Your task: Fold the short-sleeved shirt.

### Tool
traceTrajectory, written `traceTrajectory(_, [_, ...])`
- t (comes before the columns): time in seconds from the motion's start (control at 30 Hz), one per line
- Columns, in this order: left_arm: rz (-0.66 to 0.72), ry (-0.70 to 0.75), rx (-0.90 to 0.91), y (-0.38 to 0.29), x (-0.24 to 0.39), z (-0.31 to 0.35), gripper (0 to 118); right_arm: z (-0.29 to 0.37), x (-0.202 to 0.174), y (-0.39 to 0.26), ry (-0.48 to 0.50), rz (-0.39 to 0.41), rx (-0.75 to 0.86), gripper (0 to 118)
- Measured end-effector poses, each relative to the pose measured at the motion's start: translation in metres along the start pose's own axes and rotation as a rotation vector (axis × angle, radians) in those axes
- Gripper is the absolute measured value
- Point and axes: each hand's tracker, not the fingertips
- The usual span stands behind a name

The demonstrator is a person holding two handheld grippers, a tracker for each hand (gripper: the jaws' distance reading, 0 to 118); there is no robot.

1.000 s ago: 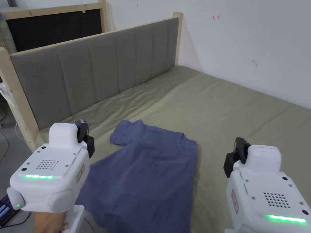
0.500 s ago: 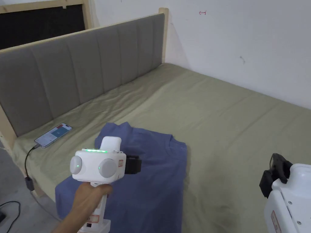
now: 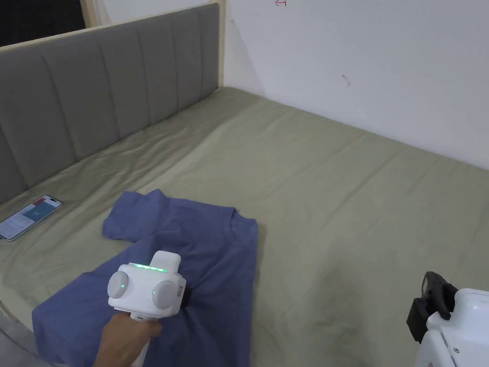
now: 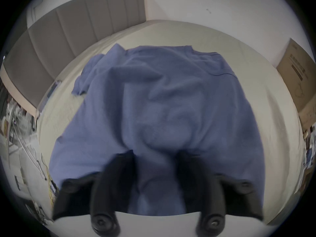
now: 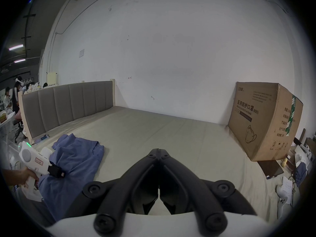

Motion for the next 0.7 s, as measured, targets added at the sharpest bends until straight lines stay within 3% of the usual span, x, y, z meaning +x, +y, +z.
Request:
traceTrajectory(0.17, [0.051,-0.054,0.034,0.002,-0.009,0.023,1,0.010,0.009,0.003,-0.011,-0.030,0.014,0])
traceTrajectory(0.27, [0.177,-0.193,0.137,0.010,-0.015,0.068,1,0.020,0.018,0.008,-0.019,-0.048,0.036,0])
traceTrajectory(0.4, [0.234,-0.325,0.208,0.031,-0.007,0.123,1,0.036,0.032,0.015,-0.035,-0.063,0.069,0])
traceTrajectory(0.7, [-0.023,-0.490,0.484,0.114,0.082,0.258,1,0.080,0.077,0.031,-0.112,-0.057,0.150,0])
